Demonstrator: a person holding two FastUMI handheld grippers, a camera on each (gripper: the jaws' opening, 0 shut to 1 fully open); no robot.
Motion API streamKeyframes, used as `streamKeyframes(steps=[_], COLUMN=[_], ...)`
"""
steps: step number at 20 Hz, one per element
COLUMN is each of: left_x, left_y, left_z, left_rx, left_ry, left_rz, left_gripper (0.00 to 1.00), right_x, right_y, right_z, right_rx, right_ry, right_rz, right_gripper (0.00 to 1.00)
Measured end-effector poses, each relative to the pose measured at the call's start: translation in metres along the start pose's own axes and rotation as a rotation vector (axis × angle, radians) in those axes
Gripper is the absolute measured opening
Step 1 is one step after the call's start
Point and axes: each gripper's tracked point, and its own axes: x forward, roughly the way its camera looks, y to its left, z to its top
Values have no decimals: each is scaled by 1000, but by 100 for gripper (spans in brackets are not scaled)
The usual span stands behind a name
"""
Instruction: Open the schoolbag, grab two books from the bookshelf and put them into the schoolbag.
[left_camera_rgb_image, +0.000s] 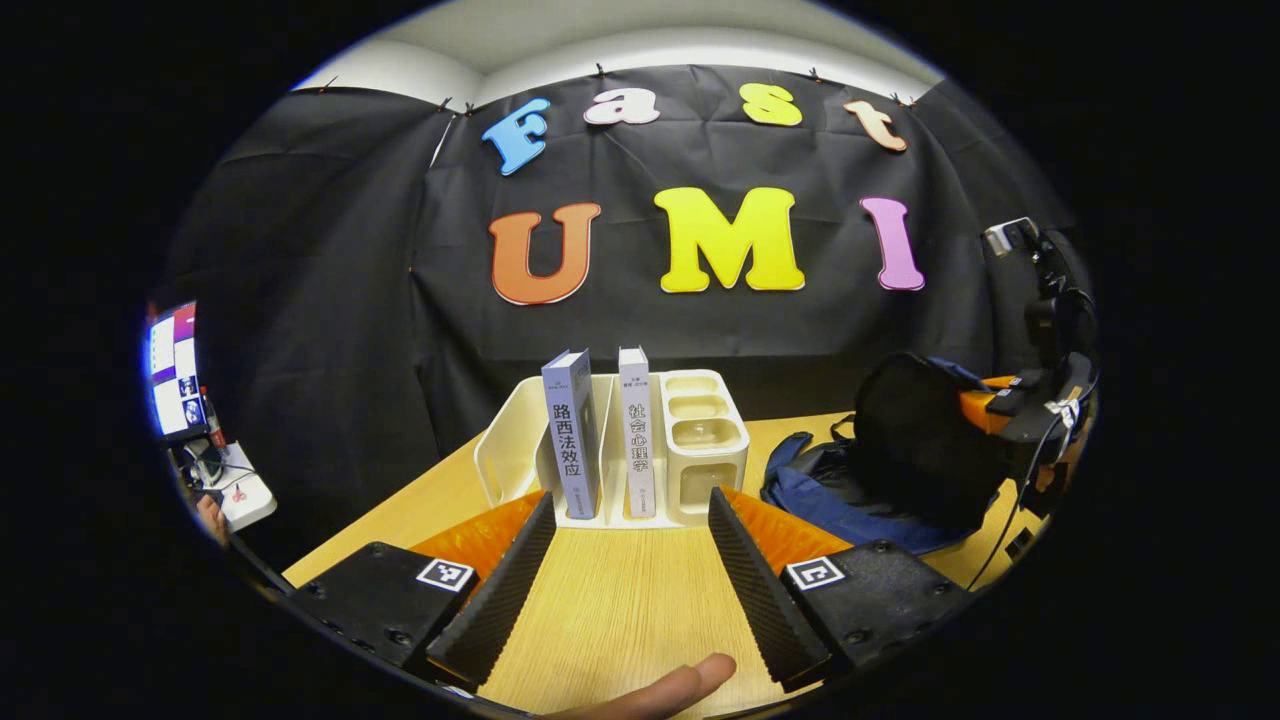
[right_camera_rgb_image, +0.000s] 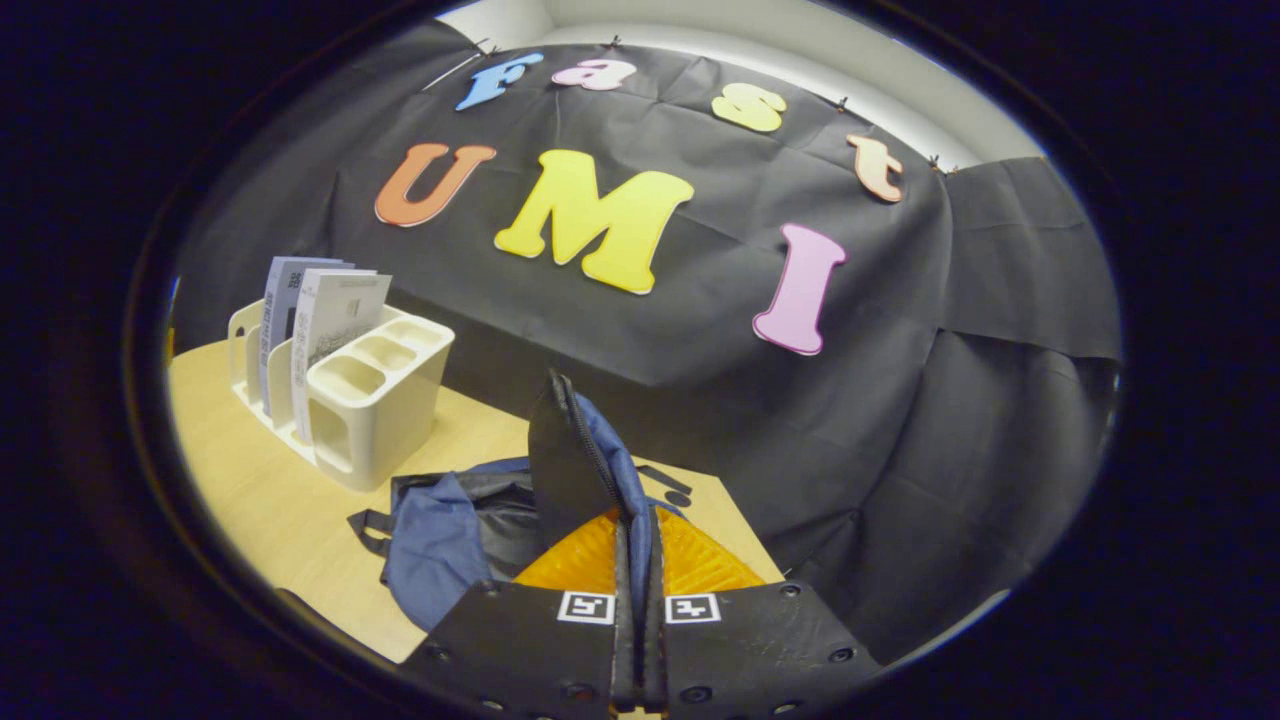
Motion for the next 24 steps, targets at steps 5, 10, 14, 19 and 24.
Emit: streamKeyframes(steps=[5, 10, 14, 19, 24], left_x=[10, 31, 55, 105, 166], left_y=[-5, -13, -16, -7, 0], left_z=[5, 20, 46, 72, 107], left_rx=[-19, -41, -49, -72, -45], left_ry=[-24, 9, 23, 77, 114], left_rz=[-25, -62, -62, -28, -1], left_gripper=[97, 97, 97, 97, 97], right_x=[17, 36, 49, 59, 66], right_y=[-34, -56, -68, -76, -75], right_z=[12, 30, 44, 44, 33], right_rx=[27, 48, 54, 92, 92], right_ry=[-40, -64, -86, -75, -44], right_rz=[2, 23, 44, 98, 162], right_gripper=[4, 4, 4, 3, 4])
